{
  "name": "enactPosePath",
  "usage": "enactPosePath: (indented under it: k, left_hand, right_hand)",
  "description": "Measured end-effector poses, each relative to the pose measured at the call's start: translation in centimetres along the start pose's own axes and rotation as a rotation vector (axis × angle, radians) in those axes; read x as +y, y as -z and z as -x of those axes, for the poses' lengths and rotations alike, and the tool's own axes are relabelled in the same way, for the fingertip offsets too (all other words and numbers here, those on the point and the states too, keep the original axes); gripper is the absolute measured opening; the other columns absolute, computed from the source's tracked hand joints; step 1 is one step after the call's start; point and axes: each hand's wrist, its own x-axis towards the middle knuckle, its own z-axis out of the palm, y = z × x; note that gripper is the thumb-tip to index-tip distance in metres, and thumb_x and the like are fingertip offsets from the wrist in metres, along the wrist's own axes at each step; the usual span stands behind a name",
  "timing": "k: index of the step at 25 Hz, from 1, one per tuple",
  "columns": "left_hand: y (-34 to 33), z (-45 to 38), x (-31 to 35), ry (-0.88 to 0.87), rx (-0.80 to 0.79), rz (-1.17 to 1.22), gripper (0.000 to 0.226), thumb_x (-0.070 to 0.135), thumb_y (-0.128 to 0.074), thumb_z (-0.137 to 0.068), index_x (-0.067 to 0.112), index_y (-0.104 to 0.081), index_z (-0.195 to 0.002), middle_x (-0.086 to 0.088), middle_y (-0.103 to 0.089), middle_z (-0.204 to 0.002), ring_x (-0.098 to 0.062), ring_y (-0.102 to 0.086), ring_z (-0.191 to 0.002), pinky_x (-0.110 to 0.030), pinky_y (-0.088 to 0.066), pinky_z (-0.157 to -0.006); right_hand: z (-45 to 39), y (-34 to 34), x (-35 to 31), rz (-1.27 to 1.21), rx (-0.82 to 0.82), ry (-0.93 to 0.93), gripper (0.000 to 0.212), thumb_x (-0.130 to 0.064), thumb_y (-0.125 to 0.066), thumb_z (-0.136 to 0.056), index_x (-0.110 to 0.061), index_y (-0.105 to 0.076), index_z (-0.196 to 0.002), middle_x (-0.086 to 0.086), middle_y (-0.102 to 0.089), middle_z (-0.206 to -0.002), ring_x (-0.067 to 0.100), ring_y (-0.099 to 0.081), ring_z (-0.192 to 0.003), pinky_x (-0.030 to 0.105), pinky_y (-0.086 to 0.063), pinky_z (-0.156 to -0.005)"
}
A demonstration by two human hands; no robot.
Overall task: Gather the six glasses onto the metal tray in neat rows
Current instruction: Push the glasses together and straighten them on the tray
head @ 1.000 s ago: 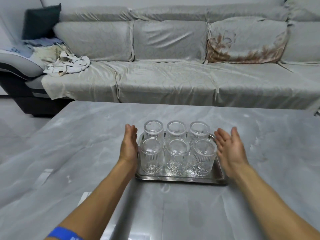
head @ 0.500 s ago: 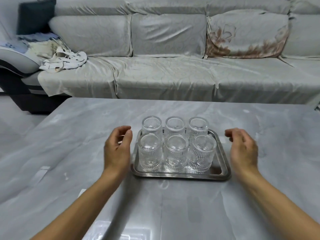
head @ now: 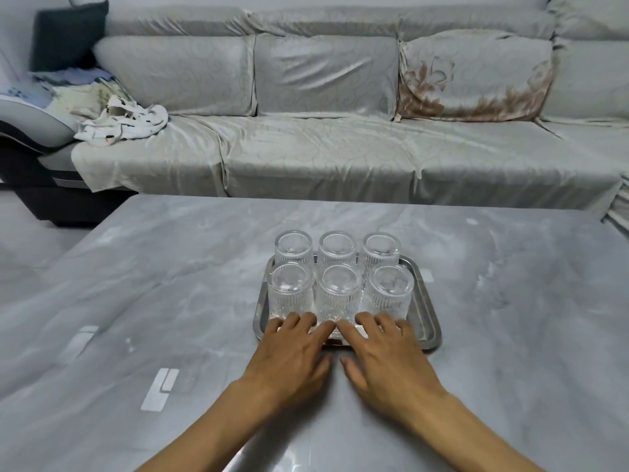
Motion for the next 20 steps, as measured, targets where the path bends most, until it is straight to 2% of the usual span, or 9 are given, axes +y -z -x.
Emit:
enactPosePath:
  k: [3, 5, 7, 8, 9, 11, 14, 16, 20]
  left_hand:
    - [0.9, 0.7, 0.3, -0.054, 0.008, 0.075, 0.049, 0.041, -0.040, -0.091, 0.031, -0.043, -0.138, 0.005, -0.055, -0.126, -0.023, -0.052, -0.116, -0.038, -0.040, -0.097]
    - [3.4, 1.0, -0.4, -0.092, 0.238, 0.283, 0.039, 0.044, -0.047, -0.087, 0.030, -0.062, -0.120, 0.007, -0.067, -0.111, -0.020, -0.063, -0.102, -0.034, -0.049, -0.084]
    - [6.6, -1.8, -3.1, -0.002, 0.502, 0.638, 0.028, 0.046, -0.054, -0.084, 0.029, -0.071, -0.098, 0.010, -0.074, -0.092, -0.010, -0.068, -0.084, -0.026, -0.053, -0.072]
    - [8.3, -4.1, -4.8, 0.057, 0.538, 0.853, 0.024, 0.043, -0.057, -0.085, 0.026, -0.072, -0.091, 0.007, -0.075, -0.087, -0.009, -0.069, -0.080, -0.022, -0.052, -0.071]
    - [9.8, -6.5, -6.5, 0.110, 0.503, 1.046, 0.022, 0.038, -0.057, -0.089, 0.023, -0.073, -0.087, 0.003, -0.076, -0.087, -0.012, -0.069, -0.081, -0.021, -0.052, -0.074]
    - [11.4, -11.3, -9.3, 0.211, 0.271, 1.322, 0.035, 0.035, -0.044, -0.100, 0.017, -0.073, -0.095, -0.007, -0.075, -0.104, -0.020, -0.068, -0.098, -0.028, -0.047, -0.094]
    - [8.7, -16.3, -12.0, 0.251, -0.184, 1.418, 0.064, 0.050, -0.021, -0.102, 0.009, -0.069, -0.113, -0.013, -0.068, -0.130, -0.026, -0.061, -0.124, -0.040, -0.031, -0.116]
    - [6.7, -18.9, -13.3, 0.203, -0.305, 1.477, 0.072, 0.054, -0.018, -0.100, 0.006, -0.070, -0.116, -0.014, -0.067, -0.133, -0.027, -0.061, -0.126, -0.041, -0.031, -0.118]
    - [4.3, -21.2, -13.2, 0.134, -0.517, 1.629, 0.080, 0.065, -0.031, -0.092, 0.000, -0.070, -0.119, -0.018, -0.069, -0.128, -0.029, -0.067, -0.117, -0.039, -0.050, -0.099]
  right_hand:
    - [0.3, 1.1, 0.0, -0.139, 0.096, 0.098, 0.048, -0.044, -0.041, -0.090, -0.026, -0.047, -0.134, 0.003, -0.055, -0.128, 0.031, -0.052, -0.114, 0.045, -0.043, -0.092]
    - [-0.3, 2.7, 2.5, -0.442, 0.365, 0.113, 0.032, -0.042, -0.051, -0.085, -0.027, -0.064, -0.110, -0.005, -0.068, -0.105, 0.021, -0.064, -0.094, 0.036, -0.051, -0.079]
    - [-3.1, 5.3, 7.4, -0.909, 0.547, -0.066, 0.022, -0.045, -0.056, -0.083, -0.029, -0.068, -0.093, -0.009, -0.072, -0.092, 0.015, -0.067, -0.085, 0.027, -0.052, -0.075]
    - [-4.9, 6.4, 9.8, -1.151, 0.528, -0.200, 0.024, -0.047, -0.056, -0.084, -0.027, -0.070, -0.089, -0.006, -0.073, -0.092, 0.019, -0.068, -0.088, 0.030, -0.052, -0.077]
    - [-6.7, 7.1, 11.8, -1.334, 0.438, -0.316, 0.030, -0.048, -0.053, -0.087, -0.025, -0.071, -0.089, 0.000, -0.075, -0.097, 0.025, -0.068, -0.095, 0.036, -0.051, -0.083]
    - [-10.1, 6.2, 14.4, -1.549, 0.176, -0.428, 0.049, -0.053, -0.038, -0.095, -0.017, -0.072, -0.099, 0.011, -0.073, -0.112, 0.031, -0.065, -0.109, 0.042, -0.046, -0.097]
    - [-13.4, 2.7, 15.2, -1.689, -0.152, -0.366, 0.079, -0.067, -0.024, -0.091, -0.008, -0.069, -0.116, 0.013, -0.071, -0.118, 0.025, -0.066, -0.106, 0.037, -0.044, -0.095]
    - [-15.4, 1.3, 15.5, -1.737, -0.272, -0.306, 0.085, -0.072, -0.024, -0.087, -0.007, -0.068, -0.119, 0.016, -0.070, -0.120, 0.029, -0.066, -0.107, 0.040, -0.043, -0.094]
    - [-18.0, 0.2, 15.5, -1.780, -0.421, -0.193, 0.087, -0.073, -0.030, -0.084, -0.002, -0.067, -0.119, 0.021, -0.065, -0.126, 0.034, -0.061, -0.118, 0.044, -0.047, -0.095]
